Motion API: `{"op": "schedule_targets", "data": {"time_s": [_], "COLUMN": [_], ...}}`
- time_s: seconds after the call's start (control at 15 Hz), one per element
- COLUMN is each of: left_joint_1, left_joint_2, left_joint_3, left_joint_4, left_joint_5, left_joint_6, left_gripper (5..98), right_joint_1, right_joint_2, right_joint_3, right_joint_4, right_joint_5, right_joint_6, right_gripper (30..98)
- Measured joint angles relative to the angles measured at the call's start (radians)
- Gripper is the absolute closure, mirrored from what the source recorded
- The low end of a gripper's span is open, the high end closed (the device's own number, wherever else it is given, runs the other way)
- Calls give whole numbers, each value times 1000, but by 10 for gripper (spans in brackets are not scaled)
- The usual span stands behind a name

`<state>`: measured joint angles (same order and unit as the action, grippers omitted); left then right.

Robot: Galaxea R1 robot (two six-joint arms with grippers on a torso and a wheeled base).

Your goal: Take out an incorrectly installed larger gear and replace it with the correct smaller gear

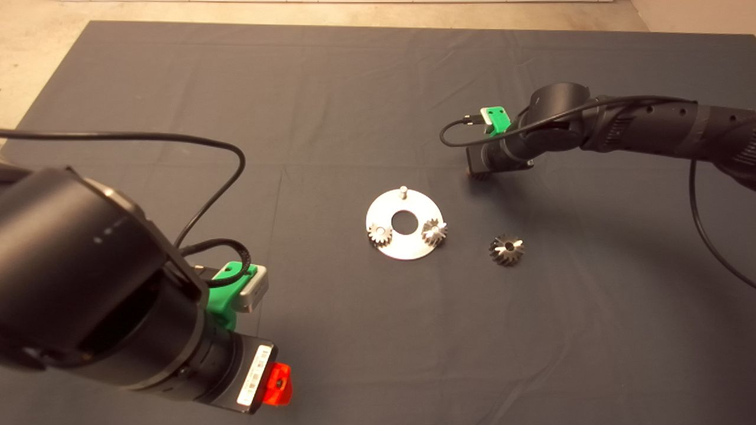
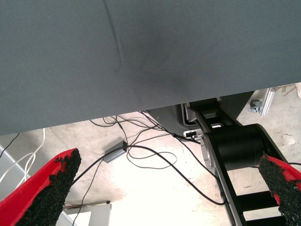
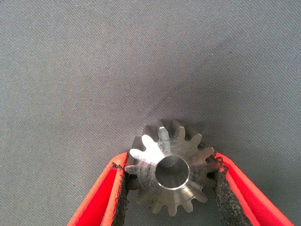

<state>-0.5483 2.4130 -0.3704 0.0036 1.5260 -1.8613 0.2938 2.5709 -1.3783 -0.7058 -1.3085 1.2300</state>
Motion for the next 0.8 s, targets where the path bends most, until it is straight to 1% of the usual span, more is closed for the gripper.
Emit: {"op": "schedule_targets", "data": {"time_s": [0.2, 0.47, 0.8], "left_joint_1": [0, 0, 0], "left_joint_2": [0, 0, 0], "left_joint_3": [0, 0, 0], "left_joint_4": [0, 0, 0], "left_joint_5": [0, 0, 0], "left_joint_6": [0, 0, 0], "left_gripper": [54, 54, 54], "right_joint_1": [0, 0, 0], "right_joint_2": [0, 0, -5], "right_joint_3": [0, -1, 16], "right_joint_4": [0, 0, -1], "right_joint_5": [0, 7, 5], "right_joint_6": [0, 0, -3], "right_gripper": [866, 872, 875]}}
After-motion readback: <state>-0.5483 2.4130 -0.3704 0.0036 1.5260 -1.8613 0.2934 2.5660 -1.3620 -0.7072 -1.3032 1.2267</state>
